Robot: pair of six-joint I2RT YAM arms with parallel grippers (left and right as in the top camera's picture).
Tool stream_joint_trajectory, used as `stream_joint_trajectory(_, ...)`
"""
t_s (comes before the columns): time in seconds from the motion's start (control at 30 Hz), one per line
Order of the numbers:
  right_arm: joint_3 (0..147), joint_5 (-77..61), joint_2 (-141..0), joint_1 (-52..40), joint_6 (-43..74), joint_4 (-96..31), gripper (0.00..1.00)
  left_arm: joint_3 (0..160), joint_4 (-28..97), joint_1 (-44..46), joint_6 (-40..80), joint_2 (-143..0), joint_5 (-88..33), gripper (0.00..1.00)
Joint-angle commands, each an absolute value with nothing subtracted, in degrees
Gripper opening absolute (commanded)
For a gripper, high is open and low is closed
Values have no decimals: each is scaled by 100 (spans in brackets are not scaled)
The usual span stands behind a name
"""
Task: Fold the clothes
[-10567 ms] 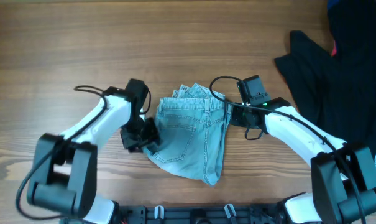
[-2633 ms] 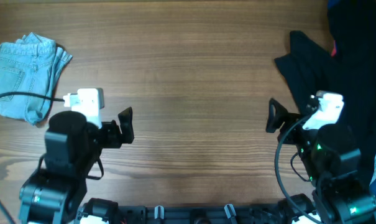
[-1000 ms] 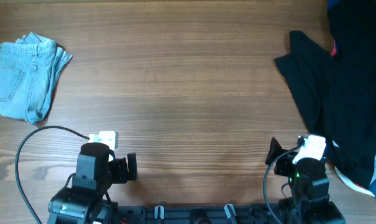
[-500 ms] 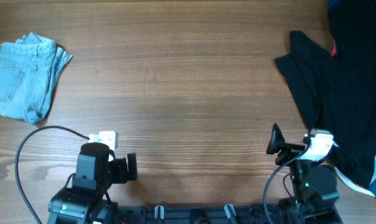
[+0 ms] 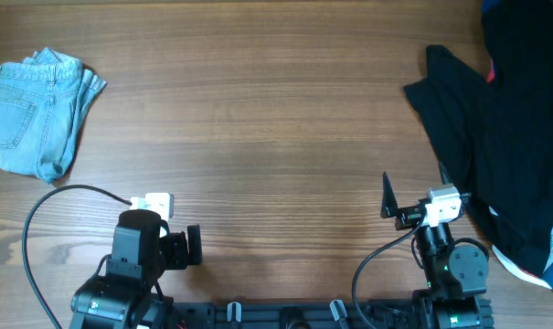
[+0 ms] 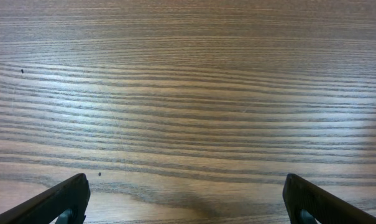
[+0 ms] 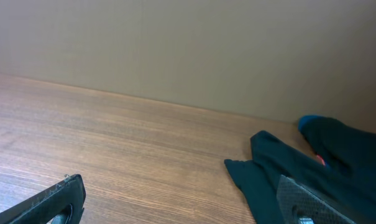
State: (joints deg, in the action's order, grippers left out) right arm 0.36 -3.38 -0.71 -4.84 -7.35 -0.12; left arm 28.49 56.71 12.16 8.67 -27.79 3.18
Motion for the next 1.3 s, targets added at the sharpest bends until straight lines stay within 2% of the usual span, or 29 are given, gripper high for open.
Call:
stream_joint_trajectory(0.0, 30, -281, -14, -519, -753, -3, 100, 2829, 5662, 1205, 775, -2749, 353, 100)
stream_joint_trajectory(0.13, 30, -281, -14, -519, -139, 12, 100, 2829, 5662, 1205, 777, -2749, 353, 100)
stream_joint_trajectory(0.77, 30, -281, -21, -519, -141, 12, 100, 2827, 5666, 1205, 775, -2722, 353, 100)
stream_joint_trajectory(1.03, 30, -281, -21, -519, -141, 12, 100, 2788, 5636, 1066, 775, -1461, 458, 100)
stream_joint_trajectory(1.13, 30, -281, -21, -519, -141, 12, 100, 2263, 4766, 904, 770, -963, 454, 100)
stream_joint_trajectory(1.27, 30, -281, -21, -519, -141, 12, 100, 972, 2473, 742, 467, -460, -200, 100)
